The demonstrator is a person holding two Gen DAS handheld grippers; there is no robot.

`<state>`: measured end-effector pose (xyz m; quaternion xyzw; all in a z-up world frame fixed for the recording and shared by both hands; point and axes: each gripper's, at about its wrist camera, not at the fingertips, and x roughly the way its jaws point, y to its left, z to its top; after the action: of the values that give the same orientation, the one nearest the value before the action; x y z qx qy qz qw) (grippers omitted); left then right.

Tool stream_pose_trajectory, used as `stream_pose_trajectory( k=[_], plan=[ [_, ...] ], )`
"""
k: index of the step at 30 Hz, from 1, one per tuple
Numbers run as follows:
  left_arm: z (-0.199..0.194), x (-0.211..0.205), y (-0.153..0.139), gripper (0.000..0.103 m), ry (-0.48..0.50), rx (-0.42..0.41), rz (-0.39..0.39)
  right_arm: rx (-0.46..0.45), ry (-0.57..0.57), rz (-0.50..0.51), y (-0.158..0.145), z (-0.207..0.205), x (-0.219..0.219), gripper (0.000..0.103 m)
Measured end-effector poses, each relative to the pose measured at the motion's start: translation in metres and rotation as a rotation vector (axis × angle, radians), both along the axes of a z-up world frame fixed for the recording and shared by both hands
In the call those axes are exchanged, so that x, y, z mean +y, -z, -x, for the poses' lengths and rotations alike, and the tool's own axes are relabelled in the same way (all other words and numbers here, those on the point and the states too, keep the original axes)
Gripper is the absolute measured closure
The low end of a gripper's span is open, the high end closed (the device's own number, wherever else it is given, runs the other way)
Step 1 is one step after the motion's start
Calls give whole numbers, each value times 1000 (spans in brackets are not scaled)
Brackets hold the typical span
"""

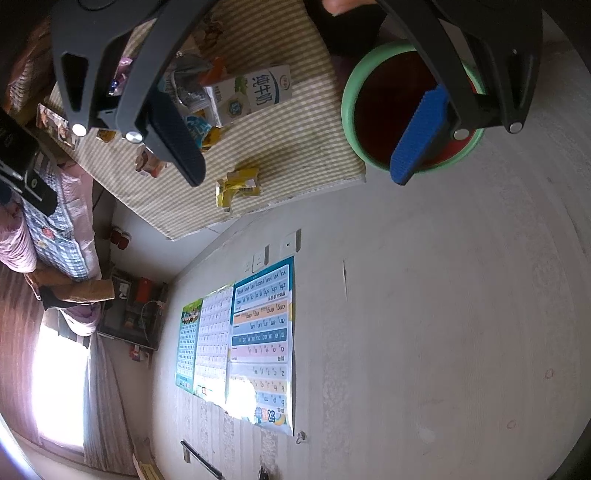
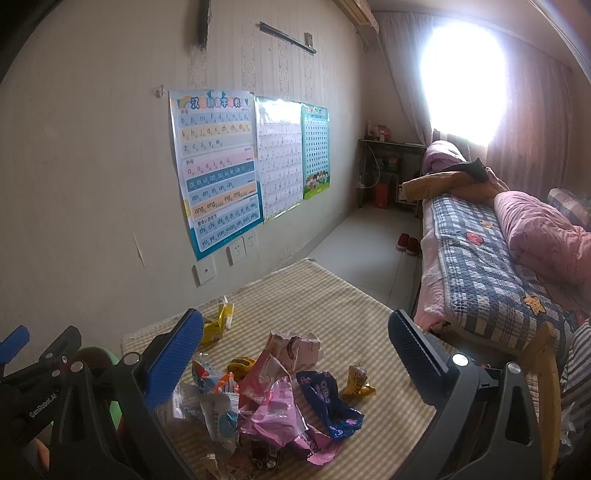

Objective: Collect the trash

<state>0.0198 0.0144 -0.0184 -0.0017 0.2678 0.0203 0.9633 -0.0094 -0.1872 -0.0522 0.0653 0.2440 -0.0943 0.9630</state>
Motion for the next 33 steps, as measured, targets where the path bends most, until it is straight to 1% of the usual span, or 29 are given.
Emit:
stream_pose_trajectory(
  k=[10, 18, 24, 28, 30, 32, 33],
  plan=[
    [1, 1, 1, 5, -11, -2, -6, 14, -6, 2, 5, 1, 0, 7],
    [0, -2, 1, 5, 36, -3, -13, 22, -3, 1, 5, -1, -1, 7],
    [2, -8, 5, 5, 44, -6, -40, 55, 2, 17, 9, -5, -2, 7],
    [2, -10, 10, 5, 40, -10, -54, 89, -15, 3, 18, -9, -6, 7],
    [-1, -9, 16, 5, 79, 7, -44, 116, -38, -16, 25, -11, -9, 7],
    [-5, -6, 25, 5, 113, 26, -57, 143, -77, -59, 34, -11, -13, 7],
    [-7, -5, 31, 5, 155, 38, -56, 153, -94, -78, 37, -10, -14, 7]
  ],
)
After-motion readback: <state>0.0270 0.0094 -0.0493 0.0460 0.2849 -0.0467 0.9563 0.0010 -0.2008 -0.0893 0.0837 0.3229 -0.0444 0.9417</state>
